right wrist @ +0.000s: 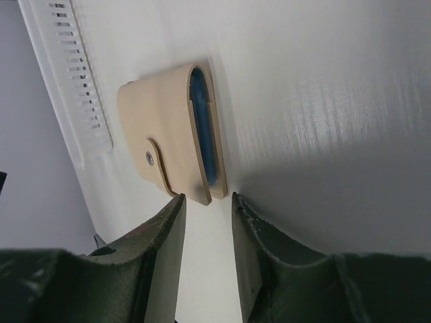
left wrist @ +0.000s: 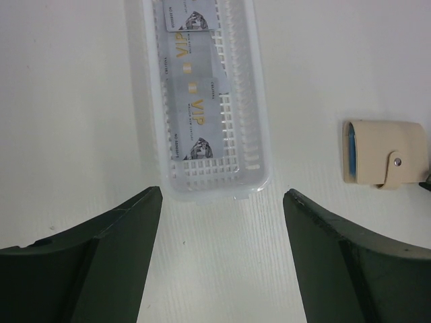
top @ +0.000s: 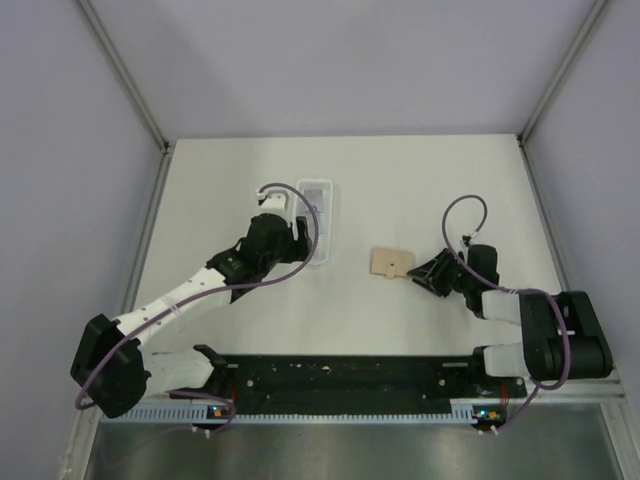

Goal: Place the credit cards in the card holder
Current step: Open the card holder at the center of the board.

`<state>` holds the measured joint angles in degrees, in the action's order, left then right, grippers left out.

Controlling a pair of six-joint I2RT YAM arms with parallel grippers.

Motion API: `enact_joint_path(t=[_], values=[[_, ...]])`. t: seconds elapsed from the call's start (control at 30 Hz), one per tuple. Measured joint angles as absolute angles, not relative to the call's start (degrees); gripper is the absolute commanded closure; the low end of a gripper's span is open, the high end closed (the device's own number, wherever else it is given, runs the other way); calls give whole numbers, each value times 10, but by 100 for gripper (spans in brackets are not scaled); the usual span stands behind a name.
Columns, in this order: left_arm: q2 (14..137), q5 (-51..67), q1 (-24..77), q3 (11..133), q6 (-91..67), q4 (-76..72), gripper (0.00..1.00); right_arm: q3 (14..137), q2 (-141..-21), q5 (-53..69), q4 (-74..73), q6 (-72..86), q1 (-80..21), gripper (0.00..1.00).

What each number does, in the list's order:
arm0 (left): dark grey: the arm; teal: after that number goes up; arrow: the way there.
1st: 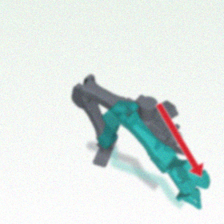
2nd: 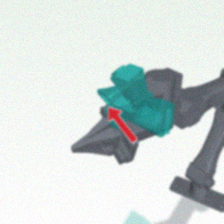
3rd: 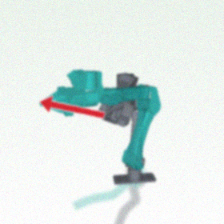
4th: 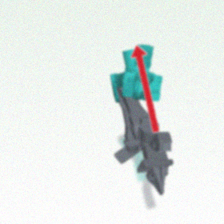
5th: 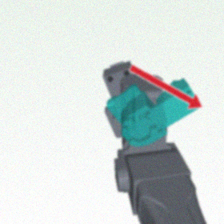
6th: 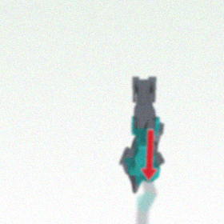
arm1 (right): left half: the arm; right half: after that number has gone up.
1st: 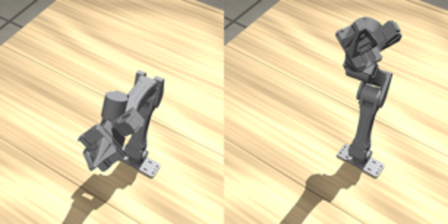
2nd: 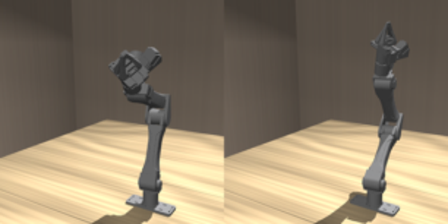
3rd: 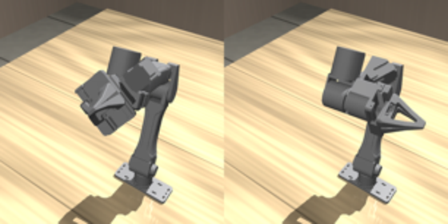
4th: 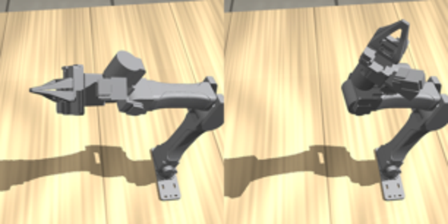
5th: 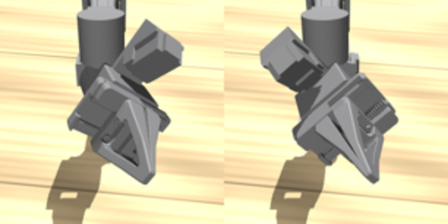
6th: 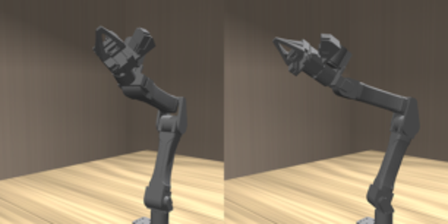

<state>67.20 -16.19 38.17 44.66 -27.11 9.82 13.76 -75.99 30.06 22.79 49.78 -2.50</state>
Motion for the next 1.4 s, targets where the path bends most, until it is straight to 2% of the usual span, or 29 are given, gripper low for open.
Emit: enact_joint_path(t=[0.37, 0.57, 0.97, 1.4], values=[[689, -157, 384, 450, -271, 92, 21, 135, -820, 324, 305, 517, -25, 81], [704, -156, 384, 454, -271, 91, 22, 135, -830, 332, 327, 523, -25, 100], [708, -139, 385, 458, -264, 87, 20, 136, -806, 365, 346, 521, -25, 100], [723, 46, 385, 473, -197, -29, 21, 199, -747, 465, 191, 434, -35, 100]])
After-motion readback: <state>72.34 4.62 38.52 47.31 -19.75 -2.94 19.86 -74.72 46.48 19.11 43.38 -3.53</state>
